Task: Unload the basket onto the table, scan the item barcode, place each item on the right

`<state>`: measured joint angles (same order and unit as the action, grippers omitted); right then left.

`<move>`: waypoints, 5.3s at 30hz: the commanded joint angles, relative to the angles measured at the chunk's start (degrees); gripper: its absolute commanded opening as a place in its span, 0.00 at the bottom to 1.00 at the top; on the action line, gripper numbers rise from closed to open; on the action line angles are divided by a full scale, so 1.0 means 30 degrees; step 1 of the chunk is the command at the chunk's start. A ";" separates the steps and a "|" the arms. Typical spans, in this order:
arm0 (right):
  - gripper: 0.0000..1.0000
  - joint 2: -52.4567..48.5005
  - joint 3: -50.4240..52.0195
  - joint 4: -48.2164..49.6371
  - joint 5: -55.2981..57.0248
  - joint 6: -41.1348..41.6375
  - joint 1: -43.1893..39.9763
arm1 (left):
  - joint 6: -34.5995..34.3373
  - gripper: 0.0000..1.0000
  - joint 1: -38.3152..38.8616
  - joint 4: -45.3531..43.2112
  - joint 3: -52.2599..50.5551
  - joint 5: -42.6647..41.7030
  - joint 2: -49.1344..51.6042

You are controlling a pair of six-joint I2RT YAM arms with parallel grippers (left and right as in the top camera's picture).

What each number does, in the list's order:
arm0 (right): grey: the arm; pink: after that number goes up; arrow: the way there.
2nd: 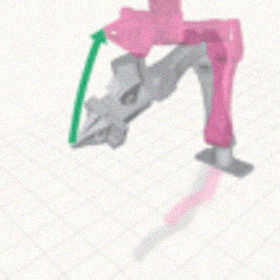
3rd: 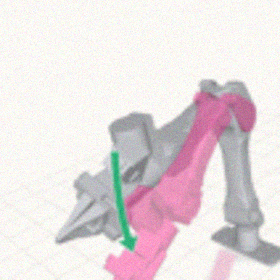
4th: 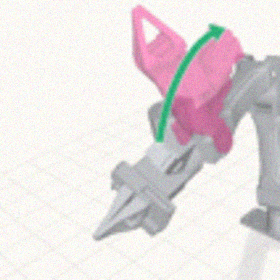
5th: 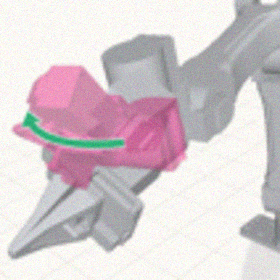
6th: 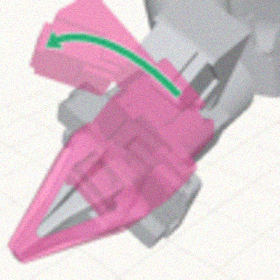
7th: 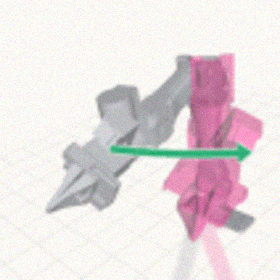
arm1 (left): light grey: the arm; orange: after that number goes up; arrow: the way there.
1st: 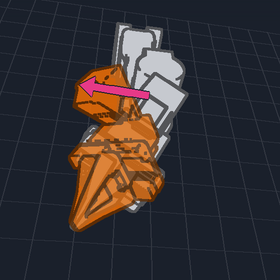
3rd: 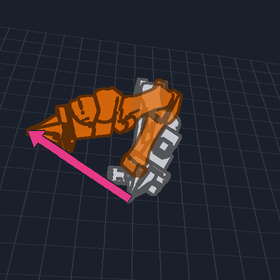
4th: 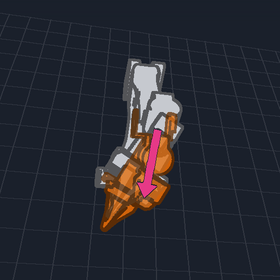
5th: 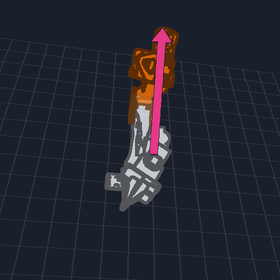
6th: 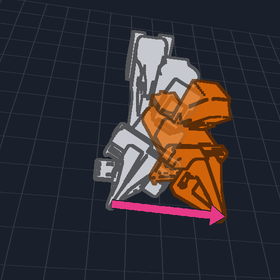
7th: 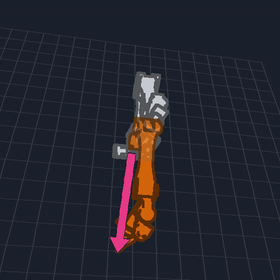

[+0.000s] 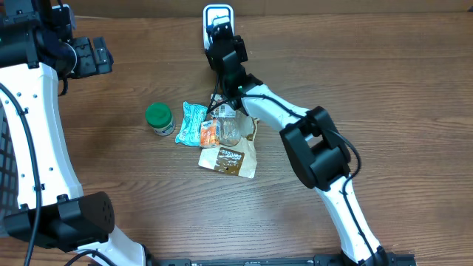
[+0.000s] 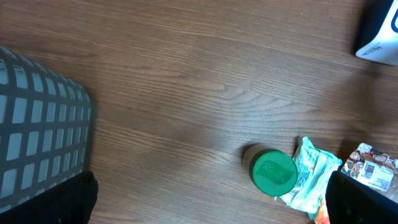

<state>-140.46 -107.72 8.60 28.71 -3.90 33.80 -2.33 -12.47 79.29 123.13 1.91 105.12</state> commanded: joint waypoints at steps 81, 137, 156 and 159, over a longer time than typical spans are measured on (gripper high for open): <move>0.61 0.5676 0.4889 -1.8666 -1.7114 1.3792 0.0772 | 0.0503 1.00 0.0036 -0.0007 -0.0051 -0.0153 0.0175; 0.18 0.5676 0.3366 -2.7744 0.0393 1.1205 0.2798 | 0.0503 1.00 0.0036 -0.0007 -0.0044 -0.0153 0.0175; 0.41 0.7278 0.1625 -2.6032 -0.7235 0.8910 0.2769 | 0.0503 0.99 0.0036 -0.0007 -0.0044 -0.0153 0.0175; 0.42 0.8604 0.1552 -2.6046 -0.8502 0.9151 0.1071 | 0.0503 0.99 0.0036 -0.0007 -0.0044 -0.0153 0.0175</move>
<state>-121.93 -100.47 -69.28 7.14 21.06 42.72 -2.33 -12.47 79.26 123.13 1.93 105.12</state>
